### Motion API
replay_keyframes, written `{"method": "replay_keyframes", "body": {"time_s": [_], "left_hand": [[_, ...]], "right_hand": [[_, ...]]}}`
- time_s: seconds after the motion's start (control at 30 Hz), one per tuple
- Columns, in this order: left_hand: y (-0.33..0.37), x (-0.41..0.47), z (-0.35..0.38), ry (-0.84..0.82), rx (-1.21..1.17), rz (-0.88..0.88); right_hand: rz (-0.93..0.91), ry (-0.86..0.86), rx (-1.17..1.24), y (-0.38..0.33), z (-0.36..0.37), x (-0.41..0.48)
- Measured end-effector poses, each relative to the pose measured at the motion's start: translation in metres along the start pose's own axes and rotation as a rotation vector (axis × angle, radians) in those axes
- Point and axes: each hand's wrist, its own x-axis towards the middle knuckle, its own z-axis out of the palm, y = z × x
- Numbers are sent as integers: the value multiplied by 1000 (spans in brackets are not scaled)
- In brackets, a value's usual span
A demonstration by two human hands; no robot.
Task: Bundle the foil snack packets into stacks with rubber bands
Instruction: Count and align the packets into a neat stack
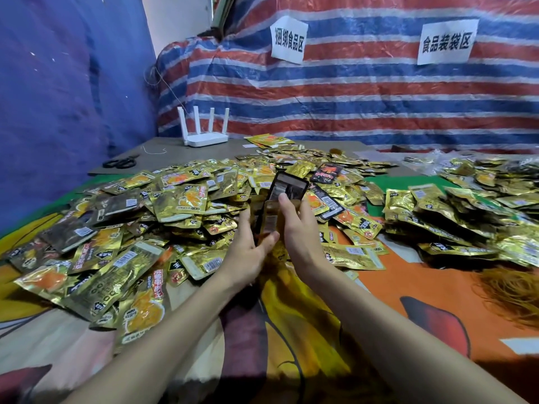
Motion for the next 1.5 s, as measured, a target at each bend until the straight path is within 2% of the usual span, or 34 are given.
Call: {"method": "replay_keyframes", "body": {"time_s": [0.13, 0.33, 0.5, 0.67, 0.73, 0.97, 1.07, 1.13, 1.27, 1.37, 1.5], "left_hand": [[2, 6, -8, 69, 18, -59], [3, 8, 3, -4, -142, -140], [-1, 7, 3, 164, 28, -57], [11, 13, -2, -58, 47, 72], [12, 13, 1, -99, 2, 122], [-4, 10, 5, 43, -134, 94], [-8, 11, 2, 51, -241, 44], [-8, 9, 0, -6, -292, 17], [-8, 6, -2, -105, -272, 82], [-11, 5, -2, -114, -303, 103], [-13, 6, -3, -114, -348, 69]], "right_hand": [[-27, 22, 50, -1, 2, -4], [62, 42, 66, -21, 15, 5], [235, 67, -21, -17, 15, 11], [353, 46, -69, -21, 12, 16], [366, 14, -54, -22, 13, 16], [299, -137, -36, -16, 8, 4], [216, -124, -219, -20, -6, 2], [148, -64, -413, -25, -25, 1], [47, -21, -833, -41, -76, 0], [172, -61, -1151, -56, -124, -1], [344, 5, -1532, -76, -197, -9]]}}
